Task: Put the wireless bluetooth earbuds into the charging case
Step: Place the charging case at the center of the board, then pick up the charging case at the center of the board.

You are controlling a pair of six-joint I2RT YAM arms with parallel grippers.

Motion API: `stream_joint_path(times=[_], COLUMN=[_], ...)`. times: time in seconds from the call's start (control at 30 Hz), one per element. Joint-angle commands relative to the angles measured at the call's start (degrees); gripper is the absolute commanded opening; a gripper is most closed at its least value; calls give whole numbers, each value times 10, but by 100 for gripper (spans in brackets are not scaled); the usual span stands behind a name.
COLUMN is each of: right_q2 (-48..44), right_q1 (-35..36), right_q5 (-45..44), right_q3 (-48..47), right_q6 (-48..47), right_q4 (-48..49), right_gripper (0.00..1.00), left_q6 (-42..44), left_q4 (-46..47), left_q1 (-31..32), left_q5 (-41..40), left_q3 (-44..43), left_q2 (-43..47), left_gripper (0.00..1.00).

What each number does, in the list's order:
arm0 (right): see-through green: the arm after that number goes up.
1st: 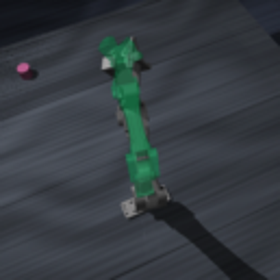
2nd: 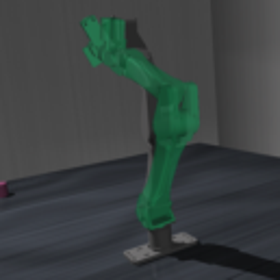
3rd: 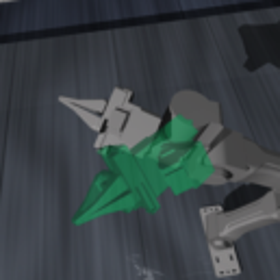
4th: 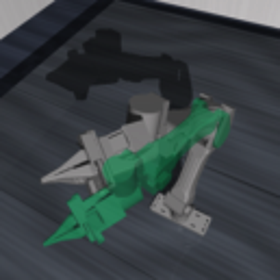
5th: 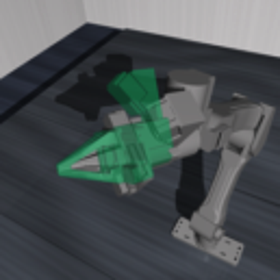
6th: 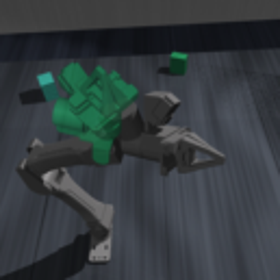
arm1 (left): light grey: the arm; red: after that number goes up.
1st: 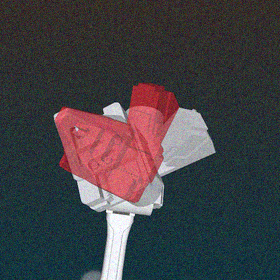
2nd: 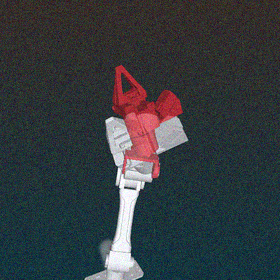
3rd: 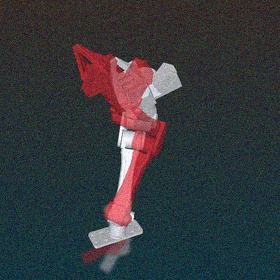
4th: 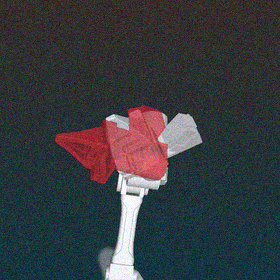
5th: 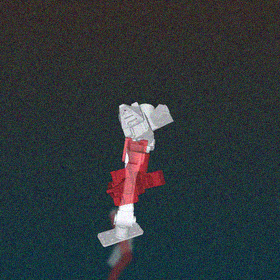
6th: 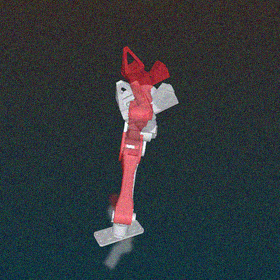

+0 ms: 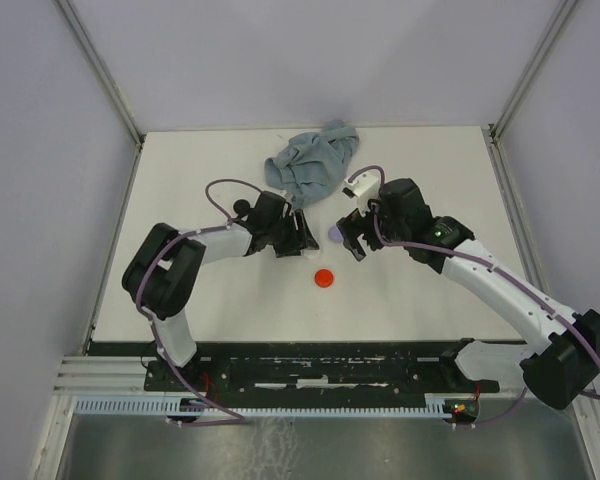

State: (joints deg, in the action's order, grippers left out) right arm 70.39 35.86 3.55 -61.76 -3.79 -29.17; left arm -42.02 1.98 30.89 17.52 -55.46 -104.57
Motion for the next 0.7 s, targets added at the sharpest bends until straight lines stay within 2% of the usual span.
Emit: stream_joint_path(times=[0.0,0.17,0.3,0.53,0.67], right_q2=[-19,-19,-22,-28,-25], right_q1=[-1,-2,-3,-2,-3], right_q5=[-23,-35,-42,-56,-58], right_q3=[-2,-6,-7,-3,-3], right_q6=[-6,-15,-19,-20,-20], right_q4=[15,13,13,14,13], right_gripper=[97,97,98,98,98], left_q6=[47,101,145,168,168], left_q4=[-125,-215,-258,-281,-285], left_q1=[-11,-44,-76,-145,-159], left_q5=[-108,-196,-260,-294,-316], left_q3=[-23,-70,-109,-191,-253], left_q2=[35,59,60,12,-36], left_gripper=[70,81,85,86,86])
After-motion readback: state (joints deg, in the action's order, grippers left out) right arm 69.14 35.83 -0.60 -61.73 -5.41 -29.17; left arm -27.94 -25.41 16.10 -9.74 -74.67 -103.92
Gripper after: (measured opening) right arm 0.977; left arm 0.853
